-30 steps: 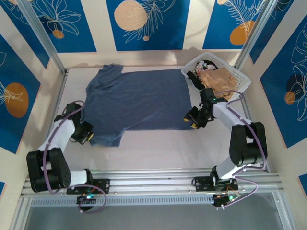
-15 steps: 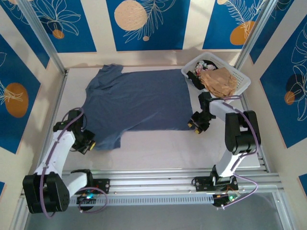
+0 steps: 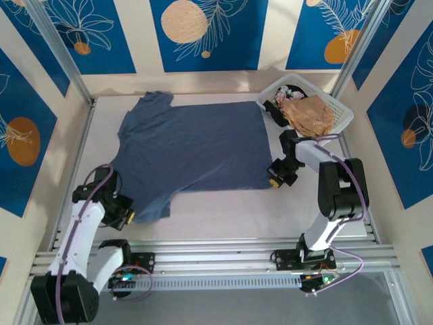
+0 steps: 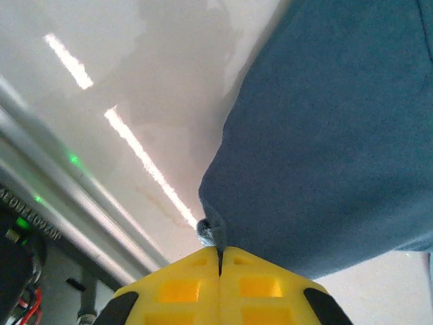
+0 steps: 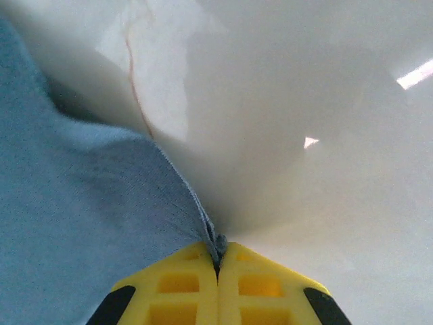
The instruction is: Fold and stack the t-shirts
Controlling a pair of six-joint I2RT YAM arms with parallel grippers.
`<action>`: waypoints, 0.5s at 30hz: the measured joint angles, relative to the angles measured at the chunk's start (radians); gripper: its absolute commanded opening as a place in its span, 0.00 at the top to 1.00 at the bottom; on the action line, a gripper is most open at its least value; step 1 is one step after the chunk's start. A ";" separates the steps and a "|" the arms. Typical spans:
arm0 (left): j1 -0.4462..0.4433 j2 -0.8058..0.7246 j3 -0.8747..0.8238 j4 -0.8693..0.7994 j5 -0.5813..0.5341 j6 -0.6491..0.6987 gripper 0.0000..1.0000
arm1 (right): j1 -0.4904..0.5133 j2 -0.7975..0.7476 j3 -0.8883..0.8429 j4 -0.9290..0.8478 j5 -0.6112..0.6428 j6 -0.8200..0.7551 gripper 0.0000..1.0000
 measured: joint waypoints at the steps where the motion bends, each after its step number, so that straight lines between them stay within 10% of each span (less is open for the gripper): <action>1: -0.010 -0.024 0.000 -0.024 0.000 -0.019 1.00 | 0.006 -0.027 -0.007 -0.026 0.002 0.000 1.00; 15: -0.180 -0.056 0.004 -0.087 -0.009 -0.205 1.00 | 0.057 -0.117 -0.061 -0.179 0.018 -0.031 1.00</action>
